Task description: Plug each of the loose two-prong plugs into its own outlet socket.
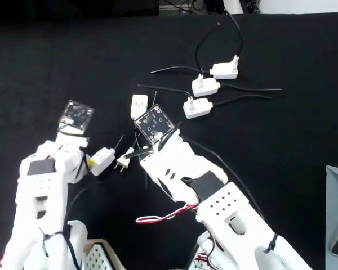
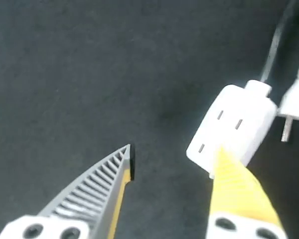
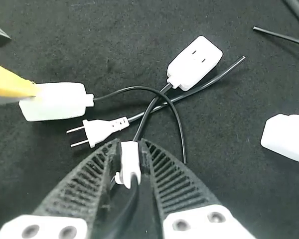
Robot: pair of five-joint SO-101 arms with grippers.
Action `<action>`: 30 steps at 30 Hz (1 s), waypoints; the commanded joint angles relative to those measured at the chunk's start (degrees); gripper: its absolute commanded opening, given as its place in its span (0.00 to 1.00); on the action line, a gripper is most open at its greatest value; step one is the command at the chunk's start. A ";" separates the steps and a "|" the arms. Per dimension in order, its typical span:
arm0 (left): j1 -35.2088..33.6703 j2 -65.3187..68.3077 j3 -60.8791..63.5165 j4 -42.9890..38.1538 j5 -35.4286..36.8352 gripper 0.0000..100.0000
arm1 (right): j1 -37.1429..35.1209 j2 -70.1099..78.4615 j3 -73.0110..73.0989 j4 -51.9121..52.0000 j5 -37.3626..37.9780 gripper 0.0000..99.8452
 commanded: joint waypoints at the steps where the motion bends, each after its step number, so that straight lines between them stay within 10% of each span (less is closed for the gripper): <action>1: 3.82 6.33 -4.00 -0.97 -0.79 0.26 | 0.35 0.04 -2.15 -0.88 -0.53 0.01; 19: 12.88 16.44 -5.67 -4.13 4.04 0.25 | 0.35 0.04 -1.98 -0.88 -0.53 0.01; 30: 6.81 16.44 -13.05 1.76 3.96 0.25 | 0.35 0.04 -1.98 -0.88 -0.53 0.01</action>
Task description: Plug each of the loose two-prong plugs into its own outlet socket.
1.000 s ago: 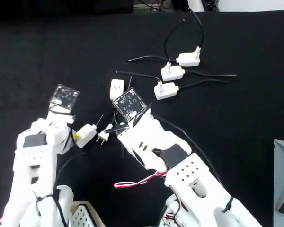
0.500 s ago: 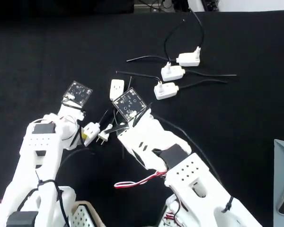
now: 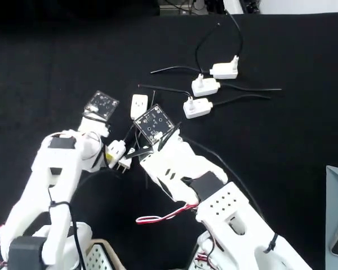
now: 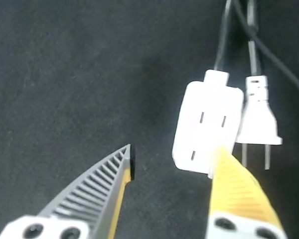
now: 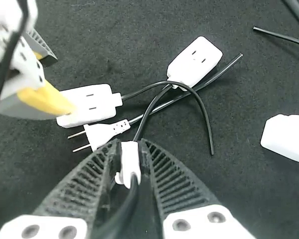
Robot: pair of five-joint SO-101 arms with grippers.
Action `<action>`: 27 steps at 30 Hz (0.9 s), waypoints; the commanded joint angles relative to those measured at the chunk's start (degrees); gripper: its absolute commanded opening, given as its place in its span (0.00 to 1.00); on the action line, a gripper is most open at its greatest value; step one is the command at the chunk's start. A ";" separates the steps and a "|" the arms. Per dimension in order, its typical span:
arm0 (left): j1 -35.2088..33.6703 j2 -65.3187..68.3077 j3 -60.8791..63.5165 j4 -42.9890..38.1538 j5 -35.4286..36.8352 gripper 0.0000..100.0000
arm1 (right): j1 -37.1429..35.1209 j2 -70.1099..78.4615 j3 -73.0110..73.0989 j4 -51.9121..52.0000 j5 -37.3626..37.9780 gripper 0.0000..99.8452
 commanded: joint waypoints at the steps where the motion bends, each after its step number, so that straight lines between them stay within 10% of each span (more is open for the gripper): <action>1: -2.42 -0.26 -2.59 1.05 0.09 0.26 | 0.35 0.04 -1.98 -0.88 -0.53 0.01; 21: -3.12 -26.37 -0.04 12.13 0.18 0.26 | 0.53 0.40 -2.77 -1.32 -0.53 0.01; 27: -12.62 -34.46 3.47 12.13 0.53 0.26 | -1.05 0.57 -5.23 -1.93 -0.53 0.01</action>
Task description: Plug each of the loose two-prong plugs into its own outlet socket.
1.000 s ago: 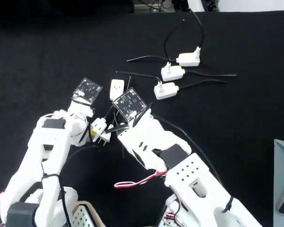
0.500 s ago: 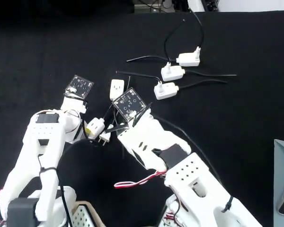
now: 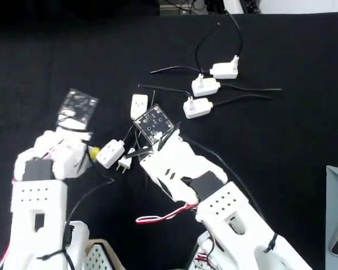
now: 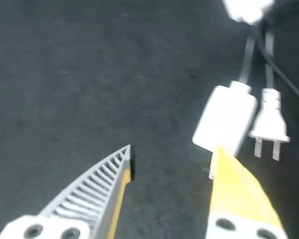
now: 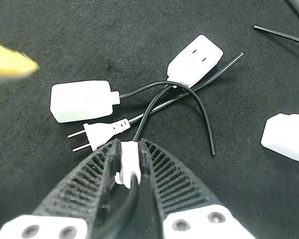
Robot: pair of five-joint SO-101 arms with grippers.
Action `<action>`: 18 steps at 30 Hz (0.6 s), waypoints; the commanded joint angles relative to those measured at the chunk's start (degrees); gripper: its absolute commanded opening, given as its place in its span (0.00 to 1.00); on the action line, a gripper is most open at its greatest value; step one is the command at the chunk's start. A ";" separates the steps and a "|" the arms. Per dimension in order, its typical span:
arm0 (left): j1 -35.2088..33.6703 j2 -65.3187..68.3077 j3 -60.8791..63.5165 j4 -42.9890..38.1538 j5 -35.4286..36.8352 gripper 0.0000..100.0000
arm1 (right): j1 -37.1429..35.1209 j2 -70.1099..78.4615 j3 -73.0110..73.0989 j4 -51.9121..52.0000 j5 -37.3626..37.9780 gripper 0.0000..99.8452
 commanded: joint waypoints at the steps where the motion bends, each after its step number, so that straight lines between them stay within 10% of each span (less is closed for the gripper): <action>1: -7.52 -4.66 0.66 0.35 0.62 0.26 | -1.85 0.22 -5.32 -2.64 -0.53 0.01; 18: -36.79 -26.73 14.73 0.00 3.87 0.26 | -15.47 27.30 -21.32 -10.20 -0.53 0.01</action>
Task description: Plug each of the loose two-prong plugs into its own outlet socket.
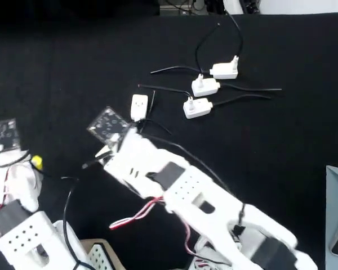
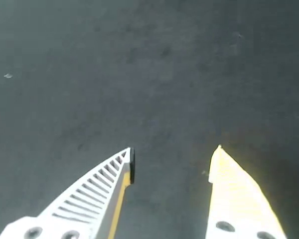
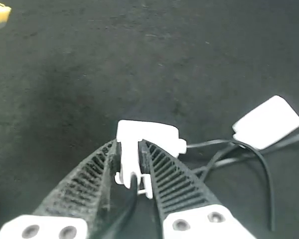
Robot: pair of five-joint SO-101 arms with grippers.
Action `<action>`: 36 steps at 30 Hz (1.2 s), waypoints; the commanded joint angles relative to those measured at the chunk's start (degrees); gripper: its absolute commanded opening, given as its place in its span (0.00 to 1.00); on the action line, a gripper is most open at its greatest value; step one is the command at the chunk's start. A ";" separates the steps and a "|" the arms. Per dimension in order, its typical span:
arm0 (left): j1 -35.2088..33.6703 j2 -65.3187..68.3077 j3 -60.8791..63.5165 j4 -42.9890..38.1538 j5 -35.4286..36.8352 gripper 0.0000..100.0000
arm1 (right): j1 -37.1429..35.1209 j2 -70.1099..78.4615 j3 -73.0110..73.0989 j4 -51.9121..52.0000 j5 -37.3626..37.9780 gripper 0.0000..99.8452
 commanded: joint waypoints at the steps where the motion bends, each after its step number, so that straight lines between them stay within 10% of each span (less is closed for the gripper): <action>1: -3.74 -4.84 2.42 -0.09 0.62 0.26 | -2.37 6.46 -8.66 -1.32 -0.53 0.01; 36: -6.37 -20.48 18.15 2.37 2.55 0.25 | 1.93 31.34 -38.20 20.75 2.29 0.01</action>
